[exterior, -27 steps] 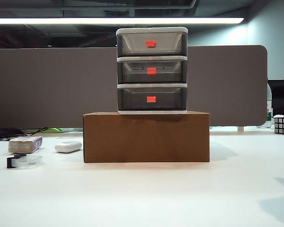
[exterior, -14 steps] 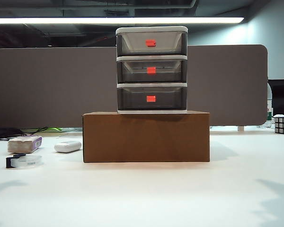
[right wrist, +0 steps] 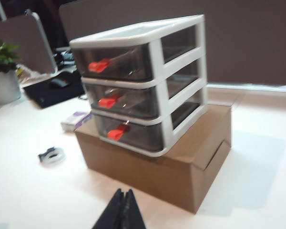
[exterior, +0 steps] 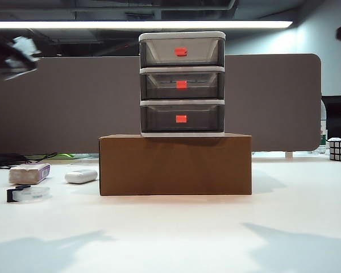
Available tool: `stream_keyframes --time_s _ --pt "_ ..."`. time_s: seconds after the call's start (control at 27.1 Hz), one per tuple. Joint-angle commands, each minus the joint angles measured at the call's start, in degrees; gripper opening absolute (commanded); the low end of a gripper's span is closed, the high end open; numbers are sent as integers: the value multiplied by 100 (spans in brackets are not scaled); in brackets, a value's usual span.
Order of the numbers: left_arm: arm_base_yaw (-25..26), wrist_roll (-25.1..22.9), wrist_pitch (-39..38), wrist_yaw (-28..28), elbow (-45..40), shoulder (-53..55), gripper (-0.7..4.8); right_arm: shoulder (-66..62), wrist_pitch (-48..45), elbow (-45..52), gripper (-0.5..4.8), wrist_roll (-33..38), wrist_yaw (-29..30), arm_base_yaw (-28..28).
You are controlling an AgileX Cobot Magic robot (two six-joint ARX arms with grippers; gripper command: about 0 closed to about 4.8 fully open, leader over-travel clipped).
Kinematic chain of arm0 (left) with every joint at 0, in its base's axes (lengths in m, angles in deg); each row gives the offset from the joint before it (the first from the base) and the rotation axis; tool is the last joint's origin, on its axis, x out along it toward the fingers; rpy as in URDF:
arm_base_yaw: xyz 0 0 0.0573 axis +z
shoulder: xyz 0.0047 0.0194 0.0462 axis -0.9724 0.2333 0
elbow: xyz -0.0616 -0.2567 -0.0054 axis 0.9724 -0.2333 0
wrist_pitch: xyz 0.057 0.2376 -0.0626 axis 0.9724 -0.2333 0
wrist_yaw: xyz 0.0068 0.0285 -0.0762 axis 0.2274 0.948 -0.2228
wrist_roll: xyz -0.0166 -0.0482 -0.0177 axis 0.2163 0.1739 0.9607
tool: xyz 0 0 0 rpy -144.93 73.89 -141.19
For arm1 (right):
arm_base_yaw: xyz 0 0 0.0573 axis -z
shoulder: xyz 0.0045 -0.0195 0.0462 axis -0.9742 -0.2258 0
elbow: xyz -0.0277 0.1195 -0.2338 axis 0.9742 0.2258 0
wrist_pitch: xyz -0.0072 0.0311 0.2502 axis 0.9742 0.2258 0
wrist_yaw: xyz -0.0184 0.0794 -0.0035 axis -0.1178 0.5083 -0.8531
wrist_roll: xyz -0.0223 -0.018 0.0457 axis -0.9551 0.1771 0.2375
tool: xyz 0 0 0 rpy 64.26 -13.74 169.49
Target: Open the second layer of the drawer on the table, pick up the transparent tape on the table and put it in, and finally close the drawer.
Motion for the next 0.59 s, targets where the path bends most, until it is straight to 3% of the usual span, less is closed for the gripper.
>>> stream_keyframes --time_s 0.04,0.26,0.33,0.48,0.59 --pt "-203 -291 1167 356 15 831 -5 -562 -83 -310 -5 -22 -55 -251" --pt "-175 201 4378 166 46 3176 -5 -2275 -114 -1364 -5 -520 131 -619" --pt "-173 208 4946 435 291 3936 -5 -2793 -68 -1834 -5 -763 485 -634" --pt "-293 199 4323 435 1180 4964 -6 -3622 214 -2658 -5 -855 739 -625" --pt "-654 -221 4057 1250 1836 5589 -5 -4052 656 -3228 -5 -1320 743 -612"
